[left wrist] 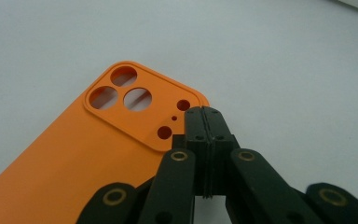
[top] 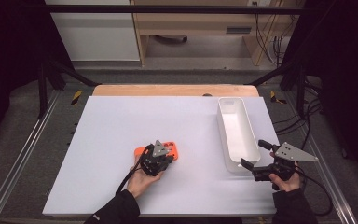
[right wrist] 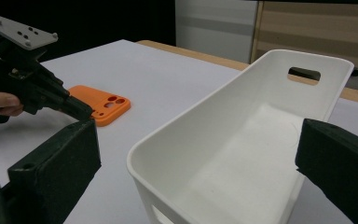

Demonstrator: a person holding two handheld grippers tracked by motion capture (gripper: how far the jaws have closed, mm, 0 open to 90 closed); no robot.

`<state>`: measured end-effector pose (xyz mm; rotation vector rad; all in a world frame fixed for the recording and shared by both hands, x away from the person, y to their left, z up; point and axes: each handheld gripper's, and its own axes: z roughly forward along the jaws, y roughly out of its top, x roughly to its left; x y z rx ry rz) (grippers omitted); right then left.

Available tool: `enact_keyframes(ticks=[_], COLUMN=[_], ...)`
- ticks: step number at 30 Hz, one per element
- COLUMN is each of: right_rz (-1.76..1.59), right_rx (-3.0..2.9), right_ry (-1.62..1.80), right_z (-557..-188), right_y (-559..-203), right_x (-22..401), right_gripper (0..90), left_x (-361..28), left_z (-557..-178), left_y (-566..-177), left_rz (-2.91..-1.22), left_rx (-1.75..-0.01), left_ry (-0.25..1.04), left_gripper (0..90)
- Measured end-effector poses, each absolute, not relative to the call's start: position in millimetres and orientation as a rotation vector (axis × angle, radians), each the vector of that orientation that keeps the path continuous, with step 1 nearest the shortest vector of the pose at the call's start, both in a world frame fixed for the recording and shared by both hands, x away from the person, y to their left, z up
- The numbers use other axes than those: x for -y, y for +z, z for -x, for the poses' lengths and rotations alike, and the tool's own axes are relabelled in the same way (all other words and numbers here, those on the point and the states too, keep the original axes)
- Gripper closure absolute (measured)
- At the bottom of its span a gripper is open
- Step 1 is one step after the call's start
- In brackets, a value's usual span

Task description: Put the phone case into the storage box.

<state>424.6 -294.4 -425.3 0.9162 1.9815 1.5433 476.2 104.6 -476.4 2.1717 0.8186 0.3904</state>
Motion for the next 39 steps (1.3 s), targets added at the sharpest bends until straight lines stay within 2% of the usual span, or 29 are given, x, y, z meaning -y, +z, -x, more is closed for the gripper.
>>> enact_keyframes(ticks=[39], right_rz=[-0.912], right_rx=[-1.981], right_ry=[1.547], right_z=[-424.4], right_y=[-425.0], right_x=[294.9], right_gripper=[0.4], left_x=[-109.4], left_z=[-504.0], left_y=[-477.5], left_rz=[-2.149], left_rx=[-0.877], left_ry=[0.466], left_gripper=[89.7])
